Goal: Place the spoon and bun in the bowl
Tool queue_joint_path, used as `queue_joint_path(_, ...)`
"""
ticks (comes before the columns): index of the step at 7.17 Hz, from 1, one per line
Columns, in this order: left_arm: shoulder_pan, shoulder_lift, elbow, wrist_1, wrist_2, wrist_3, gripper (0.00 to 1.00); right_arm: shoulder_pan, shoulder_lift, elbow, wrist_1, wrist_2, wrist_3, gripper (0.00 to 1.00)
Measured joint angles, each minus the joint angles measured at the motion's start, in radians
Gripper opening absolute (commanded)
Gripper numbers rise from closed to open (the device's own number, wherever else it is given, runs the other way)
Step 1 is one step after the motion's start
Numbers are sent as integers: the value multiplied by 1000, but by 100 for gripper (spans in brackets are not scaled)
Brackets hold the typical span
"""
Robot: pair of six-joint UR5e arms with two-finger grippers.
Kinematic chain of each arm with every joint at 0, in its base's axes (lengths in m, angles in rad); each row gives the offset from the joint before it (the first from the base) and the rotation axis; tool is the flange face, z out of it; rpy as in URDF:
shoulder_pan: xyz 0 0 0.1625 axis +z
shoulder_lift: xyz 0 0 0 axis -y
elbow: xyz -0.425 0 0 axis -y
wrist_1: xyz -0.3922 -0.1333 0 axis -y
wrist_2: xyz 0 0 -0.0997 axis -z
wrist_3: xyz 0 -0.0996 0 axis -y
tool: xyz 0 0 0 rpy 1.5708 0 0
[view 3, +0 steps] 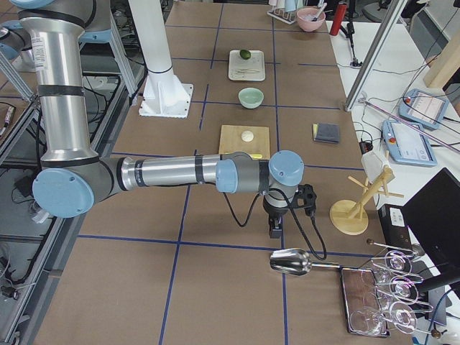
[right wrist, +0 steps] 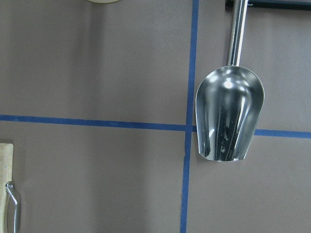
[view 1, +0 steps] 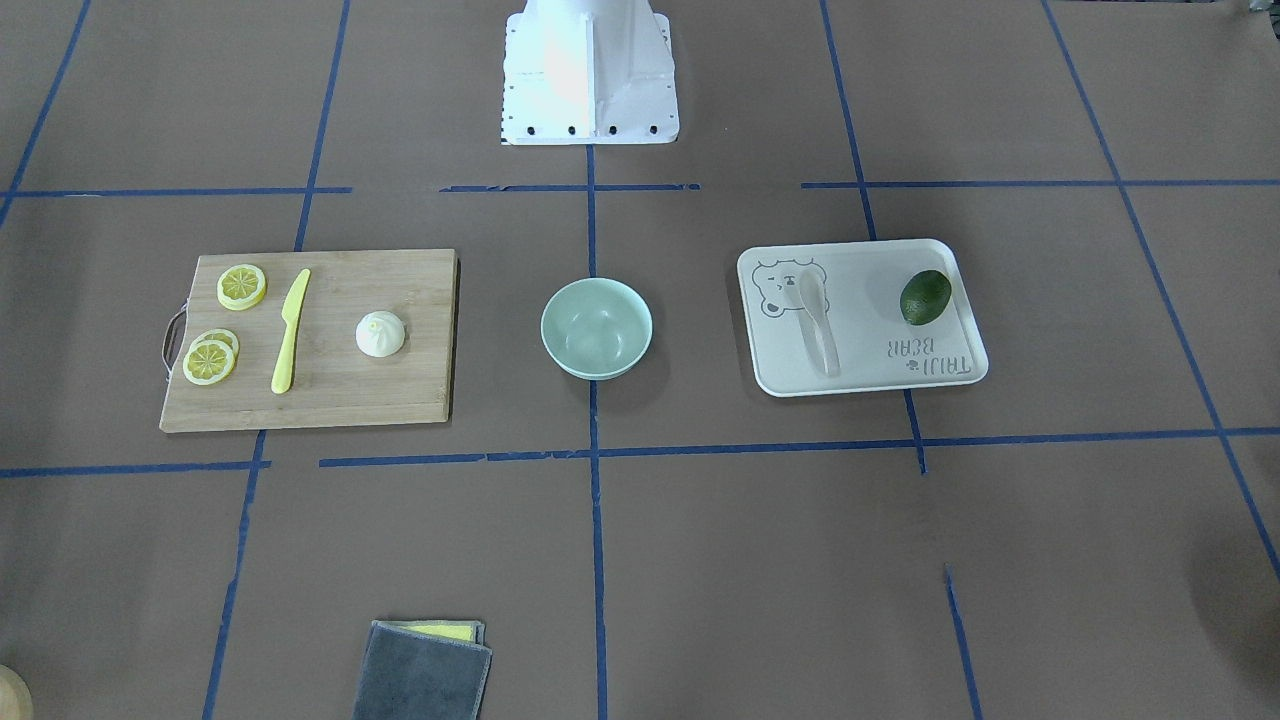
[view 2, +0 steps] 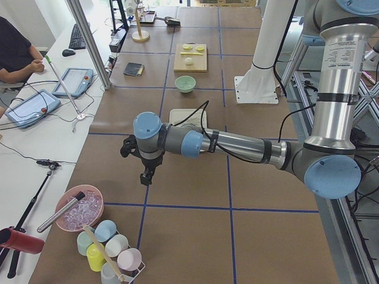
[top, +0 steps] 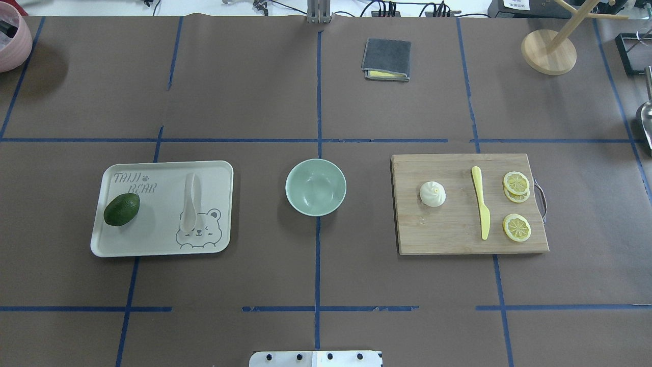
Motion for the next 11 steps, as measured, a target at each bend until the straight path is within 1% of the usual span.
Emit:
queue_joint_path(1,64,-9,-67,-21,1,-117,100,-8,19,12,0,0,2,100)
queue_joint_path(2,133,-22,-109,-57,3,-257,100,-19,36,16,-1,4,10,100)
queue_joint_path(3,207,-40,-130,-114,27,-401,100,-29,46,19,-1,13,23,100)
queue_joint_path(4,281,-55,-148,-160,83,-527,100,-37,51,26,0,21,31,100)
queue_joint_path(6,442,-111,-172,-189,195,-788,100,-51,53,47,0,26,44,100)
queue_joint_path(8,613,-195,-136,-193,325,-1045,96,-59,54,67,0,26,94,100)
queue_joint_path(9,670,-226,-102,-193,370,-1124,94,-68,55,80,0,26,125,100)
queue_joint_path(11,746,-246,-56,-195,444,-1197,92,-113,55,133,0,26,228,100)
